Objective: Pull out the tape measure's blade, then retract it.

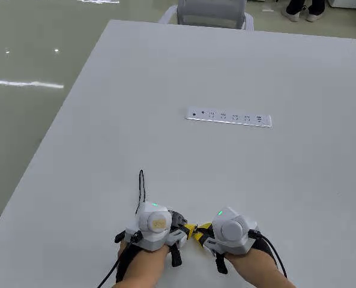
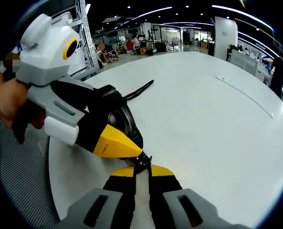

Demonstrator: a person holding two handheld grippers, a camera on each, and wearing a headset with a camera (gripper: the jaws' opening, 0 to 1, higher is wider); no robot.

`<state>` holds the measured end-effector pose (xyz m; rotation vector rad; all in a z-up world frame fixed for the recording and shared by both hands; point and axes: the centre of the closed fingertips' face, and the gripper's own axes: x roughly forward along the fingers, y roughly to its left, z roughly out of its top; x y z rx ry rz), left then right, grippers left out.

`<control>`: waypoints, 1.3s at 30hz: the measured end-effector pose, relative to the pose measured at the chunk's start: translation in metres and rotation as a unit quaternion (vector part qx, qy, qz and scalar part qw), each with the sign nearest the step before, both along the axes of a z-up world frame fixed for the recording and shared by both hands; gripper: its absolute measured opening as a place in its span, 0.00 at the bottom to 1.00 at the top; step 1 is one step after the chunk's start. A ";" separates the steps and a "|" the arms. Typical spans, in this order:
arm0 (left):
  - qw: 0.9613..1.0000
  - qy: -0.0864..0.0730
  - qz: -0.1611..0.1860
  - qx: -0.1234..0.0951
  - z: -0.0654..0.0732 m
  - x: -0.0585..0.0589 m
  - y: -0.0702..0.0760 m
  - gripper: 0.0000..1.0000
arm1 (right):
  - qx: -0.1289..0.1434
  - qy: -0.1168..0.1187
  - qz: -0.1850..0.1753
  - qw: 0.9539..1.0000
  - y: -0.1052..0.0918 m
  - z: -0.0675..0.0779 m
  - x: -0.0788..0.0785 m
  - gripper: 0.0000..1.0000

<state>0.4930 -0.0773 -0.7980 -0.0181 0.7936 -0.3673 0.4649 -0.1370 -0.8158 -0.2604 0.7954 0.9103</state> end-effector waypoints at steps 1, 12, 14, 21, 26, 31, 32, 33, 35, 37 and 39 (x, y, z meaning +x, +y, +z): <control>1.000 0.000 0.000 0.000 0.001 0.000 0.000 0.68 | 0.000 -0.001 0.001 1.000 0.000 0.000 0.000 0.08; 1.000 0.000 0.001 -0.003 0.000 0.000 0.000 0.68 | -0.001 -0.003 0.006 1.000 0.002 0.000 -0.001 0.07; 1.000 0.001 0.001 -0.003 0.000 0.000 0.000 0.68 | -0.002 -0.003 0.007 1.000 0.002 0.000 0.000 0.07; 1.000 0.002 0.001 -0.005 0.000 0.000 0.000 0.68 | -0.004 -0.003 0.008 1.000 0.004 0.001 -0.001 0.07; 1.000 0.002 0.002 -0.005 -0.001 0.001 0.000 0.68 | -0.005 -0.003 0.010 1.000 0.005 0.000 0.000 0.07; 1.000 0.002 0.003 -0.006 0.001 0.000 0.000 0.68 | -0.005 -0.002 0.011 1.000 0.006 0.000 -0.001 0.07; 1.000 0.002 0.003 -0.006 0.001 0.000 0.000 0.68 | -0.006 -0.002 0.011 1.000 0.006 0.000 -0.001 0.07; 1.000 0.002 0.002 -0.006 0.001 0.000 0.000 0.68 | -0.006 -0.002 0.012 1.000 0.006 0.000 -0.001 0.07; 1.000 0.002 0.003 -0.007 0.000 0.000 0.000 0.68 | -0.006 -0.001 0.011 1.000 0.007 0.000 -0.001 0.07; 1.000 0.002 0.003 -0.007 0.001 0.000 0.000 0.68 | -0.006 -0.002 0.011 1.000 0.008 0.000 -0.001 0.07; 1.000 0.002 0.003 -0.007 0.001 0.000 0.000 0.68 | -0.005 -0.001 0.011 1.000 0.008 0.001 -0.001 0.07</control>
